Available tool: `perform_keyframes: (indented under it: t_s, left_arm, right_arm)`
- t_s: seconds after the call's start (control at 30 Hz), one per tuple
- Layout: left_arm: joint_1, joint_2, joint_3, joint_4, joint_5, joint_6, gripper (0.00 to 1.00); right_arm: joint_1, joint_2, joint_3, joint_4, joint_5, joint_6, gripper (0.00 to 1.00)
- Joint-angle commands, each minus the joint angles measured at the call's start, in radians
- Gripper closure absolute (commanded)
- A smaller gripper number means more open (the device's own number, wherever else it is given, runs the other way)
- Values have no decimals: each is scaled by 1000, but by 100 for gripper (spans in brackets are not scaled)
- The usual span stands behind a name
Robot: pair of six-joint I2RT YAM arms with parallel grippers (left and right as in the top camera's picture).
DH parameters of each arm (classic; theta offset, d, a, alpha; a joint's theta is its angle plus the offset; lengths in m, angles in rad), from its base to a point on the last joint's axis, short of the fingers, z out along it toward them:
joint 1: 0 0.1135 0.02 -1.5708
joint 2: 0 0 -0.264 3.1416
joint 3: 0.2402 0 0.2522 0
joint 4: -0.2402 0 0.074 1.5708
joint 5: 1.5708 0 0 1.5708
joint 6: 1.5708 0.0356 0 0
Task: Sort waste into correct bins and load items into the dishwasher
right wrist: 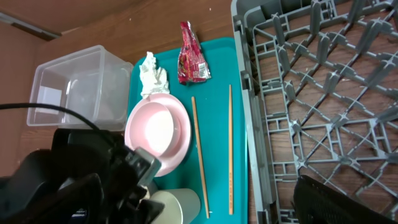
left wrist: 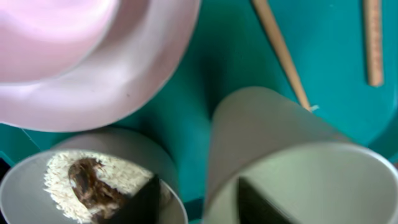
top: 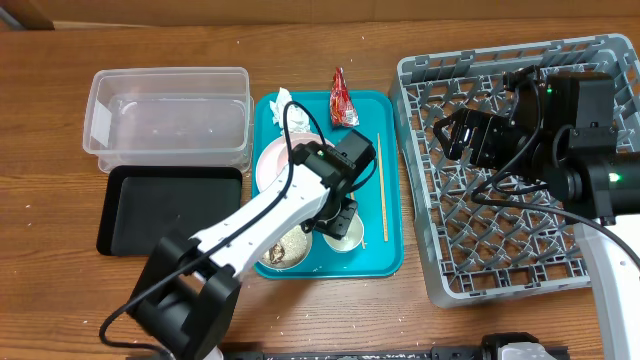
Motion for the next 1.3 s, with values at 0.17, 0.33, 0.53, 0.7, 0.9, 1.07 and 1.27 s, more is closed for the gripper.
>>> perform_keyframes:
  t_s: [0.17,0.33,0.53,0.7,0.9,1.07,1.27]
  left_arm:
    - [76,-30,172,-109,63,-5,96]
    - [255,-91,297,-105,365,59,96]
    - [502,-76,305,22,1148,215,96]
    - [556,-63,305,42,1384,250,96]
    - [542,-63,305,42,1510,250,96]
    - [542,-63,305,42,1513,250,96]
    - [539,-63,305,42,1534,250,96]
  right_arm:
    - [-5,-16,30,11,-7,8,6]
    - [-4,-16,30,11,-55,8,12]
    - [24,4,27,61,-293,0,17]
    - [104,53,27,142,-452,-36,17]
    - [193,117,27,293,-558,-63,8]
    - [201,127,27,391,-703,-106,13]
    - [201,126,27,397,-703,-106,31]
